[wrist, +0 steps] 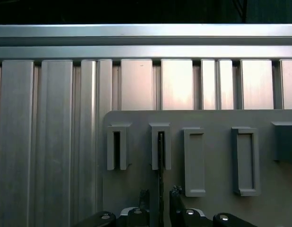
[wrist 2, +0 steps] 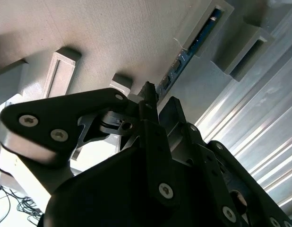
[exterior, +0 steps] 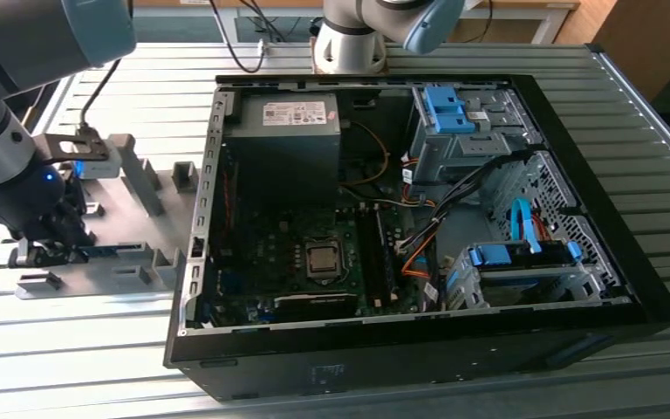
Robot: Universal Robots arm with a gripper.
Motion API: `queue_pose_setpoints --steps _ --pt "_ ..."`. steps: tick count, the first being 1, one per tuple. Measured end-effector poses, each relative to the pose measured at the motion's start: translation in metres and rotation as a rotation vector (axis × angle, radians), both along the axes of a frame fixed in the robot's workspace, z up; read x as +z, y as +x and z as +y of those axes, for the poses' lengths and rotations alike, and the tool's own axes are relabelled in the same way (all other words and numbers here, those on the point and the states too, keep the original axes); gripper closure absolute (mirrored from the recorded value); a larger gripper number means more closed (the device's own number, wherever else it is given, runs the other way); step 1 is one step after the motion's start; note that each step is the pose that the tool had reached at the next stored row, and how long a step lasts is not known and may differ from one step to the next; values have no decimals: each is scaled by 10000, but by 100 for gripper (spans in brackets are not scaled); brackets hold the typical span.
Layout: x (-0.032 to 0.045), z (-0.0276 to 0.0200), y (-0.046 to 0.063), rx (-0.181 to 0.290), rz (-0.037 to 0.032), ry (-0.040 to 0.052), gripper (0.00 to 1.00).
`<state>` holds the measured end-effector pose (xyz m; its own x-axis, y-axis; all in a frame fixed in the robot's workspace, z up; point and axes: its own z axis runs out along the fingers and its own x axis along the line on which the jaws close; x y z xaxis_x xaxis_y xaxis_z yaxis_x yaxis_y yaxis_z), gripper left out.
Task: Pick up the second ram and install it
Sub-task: 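Pick up the second ram and move it above second insertion slot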
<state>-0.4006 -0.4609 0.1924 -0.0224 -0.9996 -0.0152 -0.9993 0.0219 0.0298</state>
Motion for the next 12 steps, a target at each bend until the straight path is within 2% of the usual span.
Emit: queue_pose_setpoints --steps 10,11,12 --pt "-17 12 0 0 1 5 71" --pt "-18 12 0 0 1 6 78" --pt "-19 12 0 0 1 6 78"
